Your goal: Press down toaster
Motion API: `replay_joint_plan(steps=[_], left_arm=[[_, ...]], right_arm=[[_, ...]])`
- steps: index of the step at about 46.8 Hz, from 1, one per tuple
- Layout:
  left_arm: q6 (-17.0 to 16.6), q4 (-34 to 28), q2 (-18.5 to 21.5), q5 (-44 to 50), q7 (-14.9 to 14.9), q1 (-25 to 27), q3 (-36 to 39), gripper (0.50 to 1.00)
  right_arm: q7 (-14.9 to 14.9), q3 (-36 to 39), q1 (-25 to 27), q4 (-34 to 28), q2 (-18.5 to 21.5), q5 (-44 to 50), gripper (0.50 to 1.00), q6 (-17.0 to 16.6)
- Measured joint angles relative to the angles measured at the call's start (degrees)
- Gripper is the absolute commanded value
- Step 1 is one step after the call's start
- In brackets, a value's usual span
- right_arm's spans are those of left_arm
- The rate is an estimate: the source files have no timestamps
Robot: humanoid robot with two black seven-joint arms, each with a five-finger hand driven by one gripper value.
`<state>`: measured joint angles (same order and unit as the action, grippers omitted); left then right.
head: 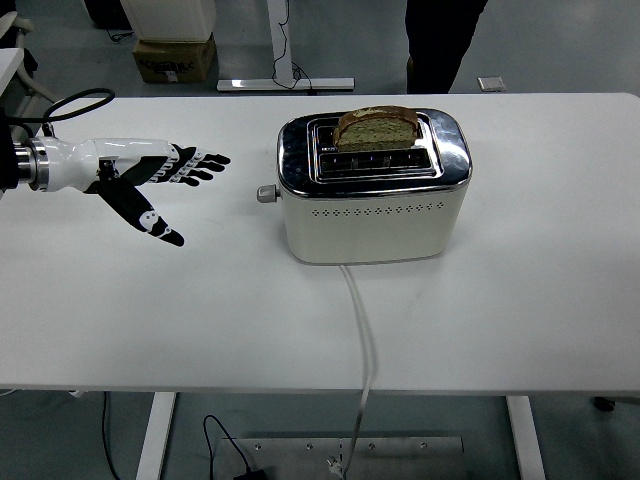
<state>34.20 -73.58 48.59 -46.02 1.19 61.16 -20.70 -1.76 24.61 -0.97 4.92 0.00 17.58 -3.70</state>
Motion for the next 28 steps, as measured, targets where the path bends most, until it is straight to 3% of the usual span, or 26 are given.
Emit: replay_joint_plan(steps=[10,28], left_arm=[[-0.10,1.21,-2.50,-1.73,-0.36,0.08,0.10,1.000],[-0.10,1.97,-2.62,-2.69,-0.36,0.02,1.48,1.000]], right_arm=[[0.00,0.00,0.06,-0.05,0.00,0.00,0.998,0.00],[0.00,0.00,0.09,-0.09,0.00,0.00,0.998,0.19]])
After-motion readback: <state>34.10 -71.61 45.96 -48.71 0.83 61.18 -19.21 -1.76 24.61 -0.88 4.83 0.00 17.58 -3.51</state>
